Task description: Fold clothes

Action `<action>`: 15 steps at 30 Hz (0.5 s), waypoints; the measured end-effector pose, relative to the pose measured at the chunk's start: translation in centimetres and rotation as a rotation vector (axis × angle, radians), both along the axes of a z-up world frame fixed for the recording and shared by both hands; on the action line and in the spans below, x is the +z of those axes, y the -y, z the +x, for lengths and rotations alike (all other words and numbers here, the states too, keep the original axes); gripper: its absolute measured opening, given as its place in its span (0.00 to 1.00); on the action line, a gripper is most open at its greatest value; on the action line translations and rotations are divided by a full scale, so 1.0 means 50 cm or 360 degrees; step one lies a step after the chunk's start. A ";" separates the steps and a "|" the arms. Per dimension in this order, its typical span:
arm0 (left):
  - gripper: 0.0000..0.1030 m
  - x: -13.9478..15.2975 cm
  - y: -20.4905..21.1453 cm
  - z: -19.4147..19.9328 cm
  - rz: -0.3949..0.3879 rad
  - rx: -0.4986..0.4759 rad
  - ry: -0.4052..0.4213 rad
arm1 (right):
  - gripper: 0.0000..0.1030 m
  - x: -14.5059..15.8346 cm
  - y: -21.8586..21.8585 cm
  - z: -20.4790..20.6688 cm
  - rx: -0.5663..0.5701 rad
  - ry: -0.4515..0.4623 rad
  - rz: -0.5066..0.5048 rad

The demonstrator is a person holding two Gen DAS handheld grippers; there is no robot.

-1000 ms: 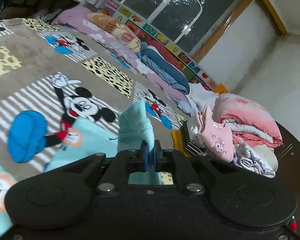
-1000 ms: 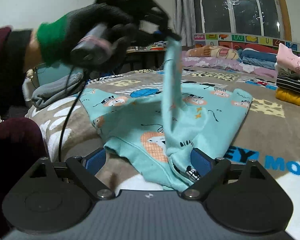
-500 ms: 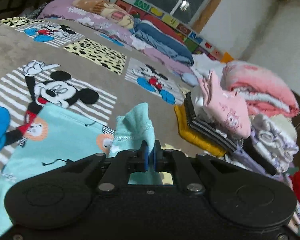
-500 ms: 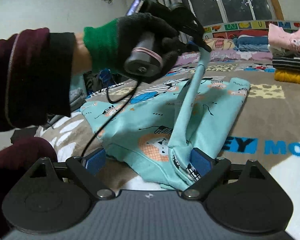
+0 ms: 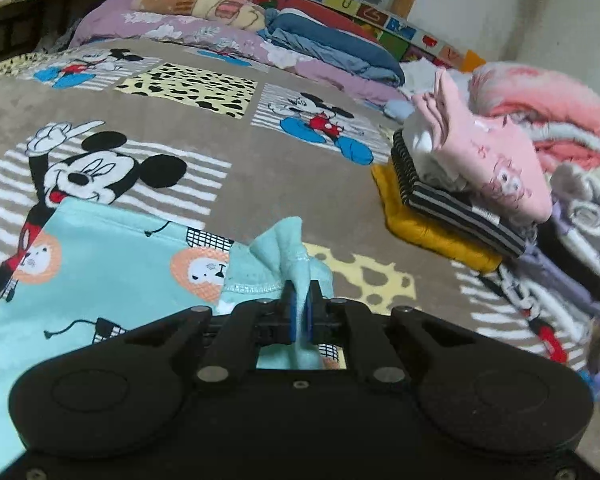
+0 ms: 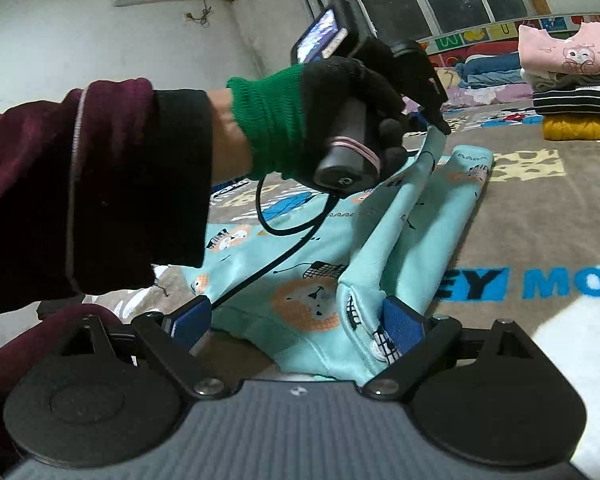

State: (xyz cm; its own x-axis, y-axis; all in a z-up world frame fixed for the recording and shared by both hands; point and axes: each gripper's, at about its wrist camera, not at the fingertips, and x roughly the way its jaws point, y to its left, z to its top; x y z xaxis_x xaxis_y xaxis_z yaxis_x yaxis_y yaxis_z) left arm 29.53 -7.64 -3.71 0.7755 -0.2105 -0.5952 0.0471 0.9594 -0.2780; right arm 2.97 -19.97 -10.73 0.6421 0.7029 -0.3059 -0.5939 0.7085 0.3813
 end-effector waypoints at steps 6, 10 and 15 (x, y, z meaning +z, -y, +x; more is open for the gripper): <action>0.02 -0.020 0.051 0.024 0.0234 -0.0041 -0.0033 | 0.89 -0.003 0.005 0.002 -0.0008 -0.0012 0.0006; 0.03 -0.038 0.083 0.038 0.0400 -0.0101 -0.0081 | 0.89 -0.005 0.007 0.003 -0.0009 -0.0021 0.0003; 0.45 -0.037 0.087 0.045 0.0379 -0.0286 -0.0097 | 0.89 -0.005 0.007 0.002 -0.0009 -0.0026 -0.0002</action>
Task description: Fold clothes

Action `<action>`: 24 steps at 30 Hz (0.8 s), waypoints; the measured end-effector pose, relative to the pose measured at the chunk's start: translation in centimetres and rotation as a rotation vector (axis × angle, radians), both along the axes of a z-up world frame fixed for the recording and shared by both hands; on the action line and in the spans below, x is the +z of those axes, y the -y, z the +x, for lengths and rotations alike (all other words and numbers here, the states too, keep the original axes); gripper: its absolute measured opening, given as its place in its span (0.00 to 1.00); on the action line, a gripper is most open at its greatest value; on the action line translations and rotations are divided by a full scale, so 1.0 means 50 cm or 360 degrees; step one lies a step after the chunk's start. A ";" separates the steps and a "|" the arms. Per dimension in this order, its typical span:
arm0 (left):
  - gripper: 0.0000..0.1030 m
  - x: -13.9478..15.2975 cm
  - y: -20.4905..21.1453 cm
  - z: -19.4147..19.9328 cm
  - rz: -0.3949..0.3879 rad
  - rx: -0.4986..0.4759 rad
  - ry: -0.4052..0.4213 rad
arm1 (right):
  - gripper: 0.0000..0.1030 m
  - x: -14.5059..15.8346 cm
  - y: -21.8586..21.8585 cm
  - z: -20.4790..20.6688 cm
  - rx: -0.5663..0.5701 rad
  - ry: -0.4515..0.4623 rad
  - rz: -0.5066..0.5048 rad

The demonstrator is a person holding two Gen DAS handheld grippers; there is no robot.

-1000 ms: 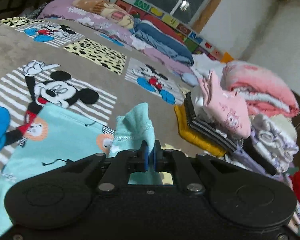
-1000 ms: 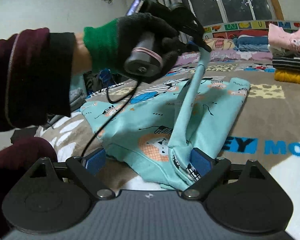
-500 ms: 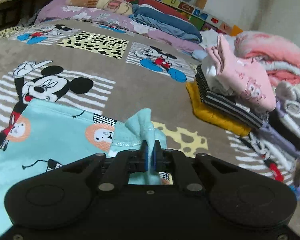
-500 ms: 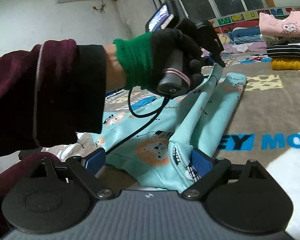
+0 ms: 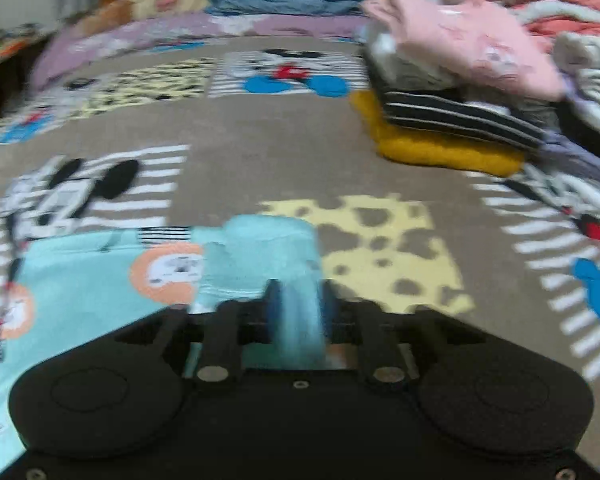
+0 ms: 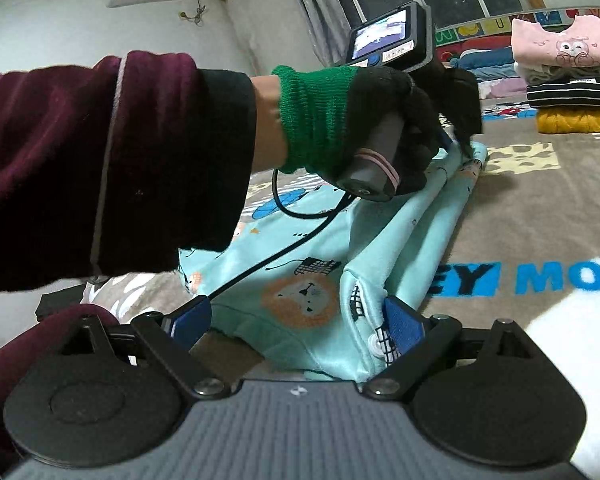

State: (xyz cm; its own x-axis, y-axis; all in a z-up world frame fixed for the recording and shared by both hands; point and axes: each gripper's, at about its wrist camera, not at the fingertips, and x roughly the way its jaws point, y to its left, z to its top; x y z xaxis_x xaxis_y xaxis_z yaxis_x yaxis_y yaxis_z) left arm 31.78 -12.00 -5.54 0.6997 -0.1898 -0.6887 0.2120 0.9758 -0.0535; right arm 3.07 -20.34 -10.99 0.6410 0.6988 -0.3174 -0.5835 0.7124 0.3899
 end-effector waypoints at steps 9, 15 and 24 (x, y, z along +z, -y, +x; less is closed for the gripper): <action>0.42 0.072 -0.099 -0.082 -0.0064 -0.0129 0.0183 | 0.88 0.028 0.014 -0.025 -0.0056 0.0049 -0.0026; 0.39 0.051 -0.152 -0.159 -0.0042 -0.0257 0.0206 | 0.87 0.066 -0.019 -0.047 -0.0092 0.0325 -0.0238; 0.36 0.008 -0.142 -0.203 0.0046 -0.0427 0.0195 | 0.86 0.043 -0.101 0.033 -0.0101 0.0310 -0.0429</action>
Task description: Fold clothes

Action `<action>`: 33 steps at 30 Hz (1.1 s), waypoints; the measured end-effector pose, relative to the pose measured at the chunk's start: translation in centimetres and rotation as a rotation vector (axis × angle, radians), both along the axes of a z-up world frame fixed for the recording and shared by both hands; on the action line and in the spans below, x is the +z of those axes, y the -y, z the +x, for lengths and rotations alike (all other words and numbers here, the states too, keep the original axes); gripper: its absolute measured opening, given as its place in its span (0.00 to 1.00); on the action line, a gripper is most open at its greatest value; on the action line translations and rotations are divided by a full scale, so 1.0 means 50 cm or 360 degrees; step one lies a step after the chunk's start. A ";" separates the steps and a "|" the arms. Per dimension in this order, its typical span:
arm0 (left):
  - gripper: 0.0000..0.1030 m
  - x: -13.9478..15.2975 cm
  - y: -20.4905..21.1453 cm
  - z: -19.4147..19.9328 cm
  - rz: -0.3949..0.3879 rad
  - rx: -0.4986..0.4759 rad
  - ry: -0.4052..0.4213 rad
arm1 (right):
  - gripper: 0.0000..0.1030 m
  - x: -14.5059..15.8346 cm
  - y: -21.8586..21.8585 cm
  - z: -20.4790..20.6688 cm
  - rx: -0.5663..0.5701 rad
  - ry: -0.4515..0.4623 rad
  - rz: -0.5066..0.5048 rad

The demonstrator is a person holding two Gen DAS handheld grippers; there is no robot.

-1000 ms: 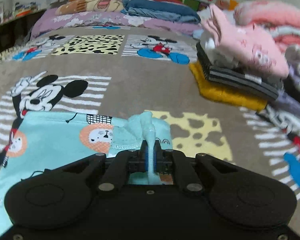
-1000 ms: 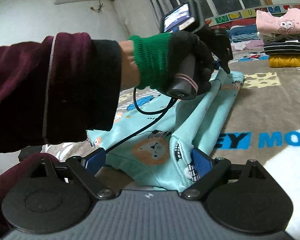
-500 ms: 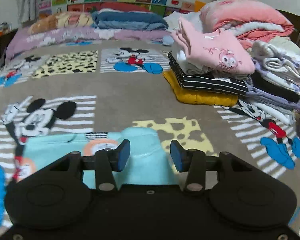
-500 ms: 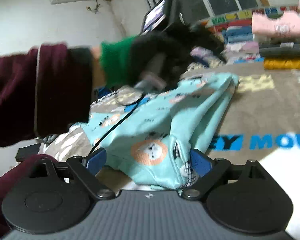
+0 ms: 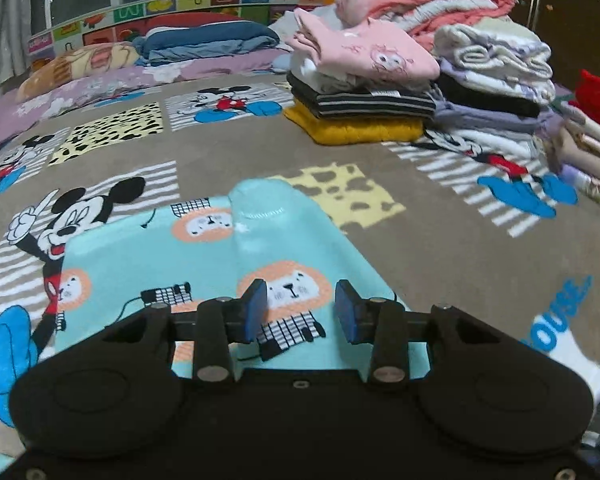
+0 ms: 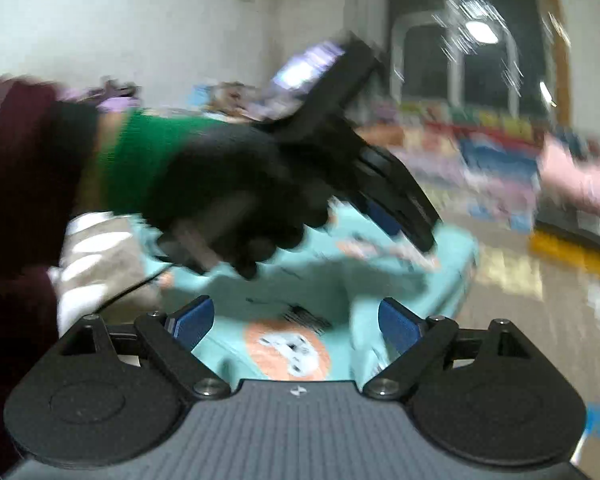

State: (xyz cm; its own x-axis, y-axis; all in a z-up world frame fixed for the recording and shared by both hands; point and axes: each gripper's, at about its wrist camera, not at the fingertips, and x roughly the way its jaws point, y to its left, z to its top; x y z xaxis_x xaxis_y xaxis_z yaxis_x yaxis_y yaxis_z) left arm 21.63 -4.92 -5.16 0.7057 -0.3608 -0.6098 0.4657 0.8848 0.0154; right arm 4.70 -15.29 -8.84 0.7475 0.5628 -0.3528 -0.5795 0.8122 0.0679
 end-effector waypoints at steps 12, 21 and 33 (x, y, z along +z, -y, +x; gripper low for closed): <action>0.36 -0.010 0.069 0.129 0.0043 0.0058 -0.0055 | 0.92 -0.039 0.007 0.039 -0.0004 -0.0193 0.0077; 0.34 -0.031 0.123 0.293 0.0204 0.0250 -0.0219 | 0.95 -0.050 -0.007 0.026 0.0023 -0.0159 0.0008; 0.49 0.089 -0.014 0.231 -0.0245 0.0354 -0.0081 | 0.97 -0.054 -0.001 0.012 0.0032 -0.0111 0.0036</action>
